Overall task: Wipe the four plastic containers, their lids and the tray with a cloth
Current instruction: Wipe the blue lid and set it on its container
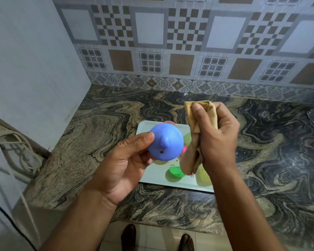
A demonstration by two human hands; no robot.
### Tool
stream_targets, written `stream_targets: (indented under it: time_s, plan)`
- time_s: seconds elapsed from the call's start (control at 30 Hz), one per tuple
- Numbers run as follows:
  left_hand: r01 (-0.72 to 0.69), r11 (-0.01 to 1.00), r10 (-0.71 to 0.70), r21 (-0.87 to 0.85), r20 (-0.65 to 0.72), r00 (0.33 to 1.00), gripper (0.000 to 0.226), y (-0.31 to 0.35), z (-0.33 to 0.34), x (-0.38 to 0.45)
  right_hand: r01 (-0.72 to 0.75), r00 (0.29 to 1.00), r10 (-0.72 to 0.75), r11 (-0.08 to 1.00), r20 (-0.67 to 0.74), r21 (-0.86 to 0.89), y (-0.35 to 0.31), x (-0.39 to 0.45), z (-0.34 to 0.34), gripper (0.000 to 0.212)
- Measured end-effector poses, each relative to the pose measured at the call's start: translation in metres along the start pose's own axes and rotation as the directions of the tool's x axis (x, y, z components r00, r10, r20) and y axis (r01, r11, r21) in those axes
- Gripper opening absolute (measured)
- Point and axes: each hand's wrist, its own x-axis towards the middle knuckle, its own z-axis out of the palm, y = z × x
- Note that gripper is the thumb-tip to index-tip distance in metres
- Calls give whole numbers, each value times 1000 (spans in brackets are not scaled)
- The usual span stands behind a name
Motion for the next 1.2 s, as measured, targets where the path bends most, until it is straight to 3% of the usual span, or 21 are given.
stream_targets:
  time_s: [0.2,0.43,0.6,0.67,0.8,1.0,1.1,1.2]
  plan:
    - [30,999,-30,-16,-48,998,60,7,-3,6,-16,976,8,999,217,36,-14,-11,-12,21]
    - [-21,993,23,114,-10,1000,66,13,-3,15,-120,941,115,993,320,-3,-13,-22,3,17]
    - [-88,994,79,68,118,990,69,14,4,16,-202,963,164,964,212,171,-14,-18,12,19]
    - [-175,974,149,142,176,973,68,9,12,13,-264,963,230,914,143,307,-14,-19,19,13]
    - [-326,880,307,345,111,945,64,-6,26,11,-321,946,303,844,111,430,-12,-27,31,23]
    - [-361,907,368,216,6,930,46,-10,26,19,-367,930,334,836,153,408,-14,-38,28,29]
    - [-358,905,378,231,-45,925,47,-12,21,19,-360,933,328,834,148,418,-14,-42,26,19]
    - [-355,924,364,144,-44,930,30,-13,22,18,-324,946,301,861,121,393,-11,-45,26,21]
